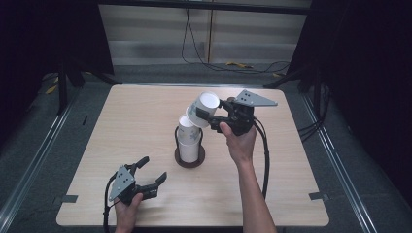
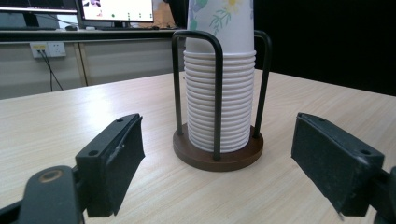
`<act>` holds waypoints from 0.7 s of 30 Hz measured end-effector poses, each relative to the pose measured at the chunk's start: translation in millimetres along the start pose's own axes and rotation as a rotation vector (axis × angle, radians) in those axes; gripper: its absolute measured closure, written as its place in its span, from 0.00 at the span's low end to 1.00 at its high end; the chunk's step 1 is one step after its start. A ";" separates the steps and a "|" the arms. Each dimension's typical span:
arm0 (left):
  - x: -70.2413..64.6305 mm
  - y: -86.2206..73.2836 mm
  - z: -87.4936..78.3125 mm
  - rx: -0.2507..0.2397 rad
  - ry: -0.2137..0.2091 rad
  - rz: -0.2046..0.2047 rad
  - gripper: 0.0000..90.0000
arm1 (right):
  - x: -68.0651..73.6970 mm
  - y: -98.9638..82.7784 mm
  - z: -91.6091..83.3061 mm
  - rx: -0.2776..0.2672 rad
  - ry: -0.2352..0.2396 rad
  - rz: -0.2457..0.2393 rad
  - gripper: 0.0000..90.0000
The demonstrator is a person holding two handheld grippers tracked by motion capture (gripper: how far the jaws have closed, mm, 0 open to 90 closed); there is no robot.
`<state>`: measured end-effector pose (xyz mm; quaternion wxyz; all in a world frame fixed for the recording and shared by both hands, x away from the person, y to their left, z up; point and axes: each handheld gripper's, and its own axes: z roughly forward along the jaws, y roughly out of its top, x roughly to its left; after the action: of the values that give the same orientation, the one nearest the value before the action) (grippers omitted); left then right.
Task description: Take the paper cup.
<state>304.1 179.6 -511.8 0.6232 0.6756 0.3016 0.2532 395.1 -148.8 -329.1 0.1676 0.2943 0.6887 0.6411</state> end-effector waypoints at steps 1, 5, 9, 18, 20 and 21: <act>0.5 -0.1 0.1 -0.002 -0.006 -0.002 0.18 | 0.0 0.1 -1.7 -0.005 0.001 -0.003 0.40; 0.9 -0.3 -0.5 -0.009 -0.003 -0.002 0.18 | 0.8 1.1 -7.2 -0.016 -0.004 -0.003 0.40; 1.1 -0.1 -0.2 -0.004 -0.001 -0.005 0.18 | 0.2 -0.5 -13.3 -0.019 -0.012 0.002 0.40; 1.4 -0.4 -1.2 -0.010 0.002 -0.007 0.18 | 1.7 -12.6 -23.4 -0.013 -0.013 0.012 0.40; 1.8 -0.4 -1.1 -0.011 -0.003 -0.012 0.18 | 1.9 -15.7 -26.4 -0.012 -0.021 0.016 0.40; 2.4 -0.5 -1.2 -0.010 -0.005 -0.014 0.18 | 1.6 -16.9 -27.7 -0.013 -0.025 0.014 0.40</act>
<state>304.9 182.2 -512.2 0.6294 0.6709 0.3034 0.2486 373.8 -169.6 -342.0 0.1735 0.3060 0.6803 0.6430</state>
